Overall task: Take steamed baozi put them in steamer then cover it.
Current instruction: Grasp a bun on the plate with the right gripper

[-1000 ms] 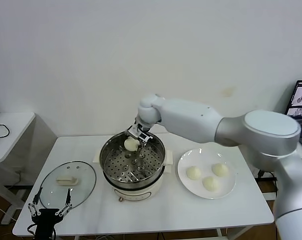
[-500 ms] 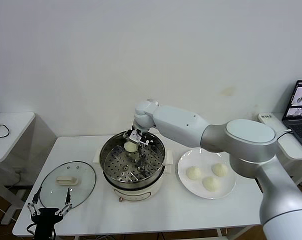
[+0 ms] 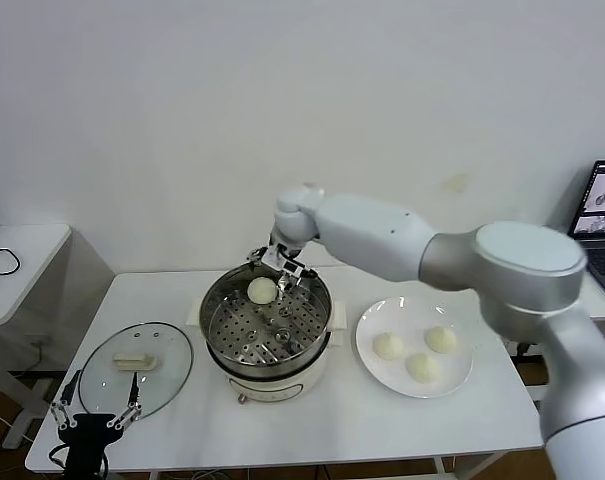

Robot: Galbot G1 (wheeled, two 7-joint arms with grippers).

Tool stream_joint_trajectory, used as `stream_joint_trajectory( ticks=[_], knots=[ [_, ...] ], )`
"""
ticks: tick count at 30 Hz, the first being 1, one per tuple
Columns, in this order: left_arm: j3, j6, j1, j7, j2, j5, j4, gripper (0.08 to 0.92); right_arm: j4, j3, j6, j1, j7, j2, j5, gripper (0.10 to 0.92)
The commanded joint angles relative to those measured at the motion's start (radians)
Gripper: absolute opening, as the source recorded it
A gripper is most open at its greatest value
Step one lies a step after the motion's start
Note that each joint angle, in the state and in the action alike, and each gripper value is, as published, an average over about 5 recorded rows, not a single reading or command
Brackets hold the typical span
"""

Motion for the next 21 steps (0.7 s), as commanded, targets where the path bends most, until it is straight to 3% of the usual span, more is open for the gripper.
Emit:
stream_joint_trajectory(
  ticks=[1, 8, 16, 21],
  knots=[
    [-0.001, 0.001, 0.001, 0.001, 0.007, -0.001, -0.004, 0.823, 0.29, -0.014, -0.316, 0.141, -0.104, -0.206, 0.219, 0.823],
    [0.0, 0.005, -0.012, 0.0, 0.018, -0.014, -0.001, 0.823, 0.54, -0.014, -0.597, 0.196, -0.083, -0.492, 0.31, 0.823],
    [0.015, 0.013, -0.022, 0.011, 0.027, -0.01, 0.004, 0.823, 0.669, 0.039, -0.633, 0.034, -0.063, -0.802, 0.255, 0.823],
    [0.025, 0.021, -0.03, 0.019, 0.027, -0.005, 0.008, 0.823, 0.689, 0.165, -0.621, -0.175, -0.061, -0.915, 0.175, 0.823]
  ],
)
